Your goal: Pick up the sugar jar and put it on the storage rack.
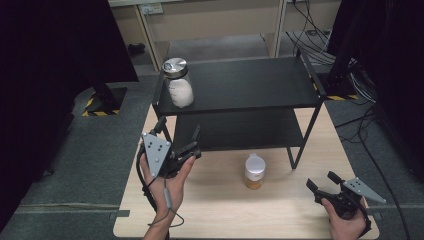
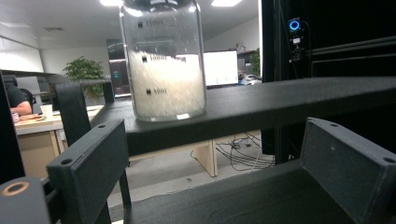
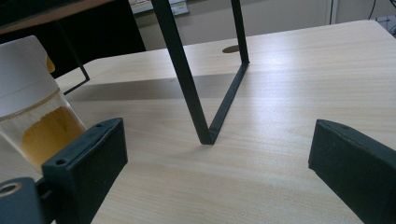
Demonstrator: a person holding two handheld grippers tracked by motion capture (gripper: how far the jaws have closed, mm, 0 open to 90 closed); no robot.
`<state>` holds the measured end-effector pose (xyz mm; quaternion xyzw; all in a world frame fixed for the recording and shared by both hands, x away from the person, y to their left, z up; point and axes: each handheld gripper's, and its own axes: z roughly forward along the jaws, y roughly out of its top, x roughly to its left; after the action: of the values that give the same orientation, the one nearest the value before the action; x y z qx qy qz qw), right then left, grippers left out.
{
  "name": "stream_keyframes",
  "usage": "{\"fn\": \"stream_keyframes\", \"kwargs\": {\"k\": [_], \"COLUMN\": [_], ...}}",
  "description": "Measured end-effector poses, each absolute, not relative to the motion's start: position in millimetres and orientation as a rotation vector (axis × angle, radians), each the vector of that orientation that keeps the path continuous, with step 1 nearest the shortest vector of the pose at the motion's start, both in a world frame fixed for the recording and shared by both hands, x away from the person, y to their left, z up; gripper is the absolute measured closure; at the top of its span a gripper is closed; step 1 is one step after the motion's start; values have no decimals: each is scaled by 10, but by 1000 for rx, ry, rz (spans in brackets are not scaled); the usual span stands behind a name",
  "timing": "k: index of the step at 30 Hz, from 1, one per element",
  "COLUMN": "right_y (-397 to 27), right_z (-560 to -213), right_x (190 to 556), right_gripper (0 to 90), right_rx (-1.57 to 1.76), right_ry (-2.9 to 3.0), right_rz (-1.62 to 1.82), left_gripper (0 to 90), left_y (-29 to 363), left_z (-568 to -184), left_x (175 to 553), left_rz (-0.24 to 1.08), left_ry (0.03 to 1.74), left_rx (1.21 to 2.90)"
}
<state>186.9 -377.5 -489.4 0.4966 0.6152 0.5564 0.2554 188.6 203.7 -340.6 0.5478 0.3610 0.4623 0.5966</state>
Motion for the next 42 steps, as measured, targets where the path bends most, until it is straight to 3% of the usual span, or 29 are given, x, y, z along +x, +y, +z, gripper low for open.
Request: {"fn": "stream_keyframes", "kwargs": {"k": [42], "right_y": [-3771], "right_z": [-4894], "right_x": [1872], "right_gripper": [46], "right_rx": [1345], "right_ry": [1674], "right_rz": [1512], "left_gripper": [60], "left_y": [2232], "left_z": [-4381], "left_x": [1747], "left_rz": [979], "left_ry": [829], "left_rx": [1290]}}
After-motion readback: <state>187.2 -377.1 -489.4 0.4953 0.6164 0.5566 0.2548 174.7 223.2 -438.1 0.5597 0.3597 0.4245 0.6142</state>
